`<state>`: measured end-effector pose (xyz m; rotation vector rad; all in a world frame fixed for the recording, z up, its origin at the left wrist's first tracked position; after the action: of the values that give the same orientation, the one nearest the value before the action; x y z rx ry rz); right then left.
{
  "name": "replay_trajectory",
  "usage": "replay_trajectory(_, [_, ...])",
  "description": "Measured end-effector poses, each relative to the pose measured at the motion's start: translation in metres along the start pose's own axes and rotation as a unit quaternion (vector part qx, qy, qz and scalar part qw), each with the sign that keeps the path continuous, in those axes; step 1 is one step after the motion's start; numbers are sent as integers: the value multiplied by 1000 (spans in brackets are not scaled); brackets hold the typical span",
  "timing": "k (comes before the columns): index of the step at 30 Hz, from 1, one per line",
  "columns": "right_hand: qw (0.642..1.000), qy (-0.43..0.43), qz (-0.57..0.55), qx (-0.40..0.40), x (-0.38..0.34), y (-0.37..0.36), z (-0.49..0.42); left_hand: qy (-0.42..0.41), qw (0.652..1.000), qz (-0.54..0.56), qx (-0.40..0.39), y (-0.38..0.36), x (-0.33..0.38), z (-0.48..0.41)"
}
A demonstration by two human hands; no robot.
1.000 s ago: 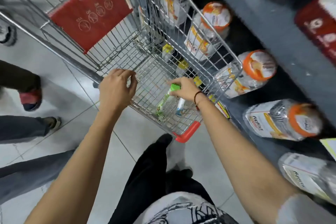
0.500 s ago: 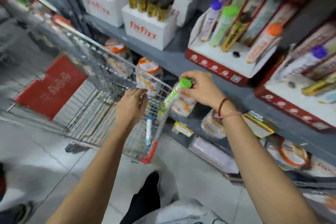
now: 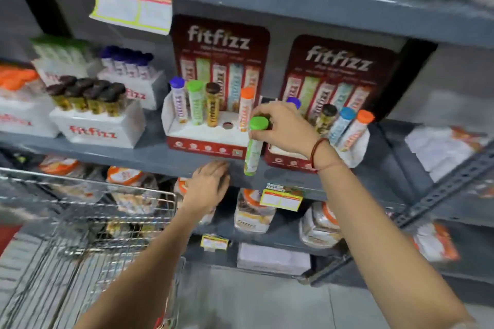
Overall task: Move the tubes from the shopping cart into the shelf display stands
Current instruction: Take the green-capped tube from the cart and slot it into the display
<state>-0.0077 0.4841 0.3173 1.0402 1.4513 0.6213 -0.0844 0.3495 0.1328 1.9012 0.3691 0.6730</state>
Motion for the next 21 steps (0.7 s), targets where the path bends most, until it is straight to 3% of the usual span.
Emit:
replay_trajectory(10, [996, -42, 13, -76, 21, 24, 7, -26, 999, -27, -30, -20, -2, 10])
replay_trajectory(21, [990, -100, 89, -39, 56, 63, -3, -41, 998, -44, -32, -22, -5, 10])
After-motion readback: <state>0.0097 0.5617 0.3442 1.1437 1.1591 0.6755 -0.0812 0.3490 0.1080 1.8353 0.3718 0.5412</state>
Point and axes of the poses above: each hand's wrist, its own z-axis away from the middle knuckle, its own y-axis out of the back of the hand, x = y × z, the point moved 4 cm from there along -z, towards the middle knuckle, and after that the axes turned 5 degrees about -z, right-handed, at the moved point
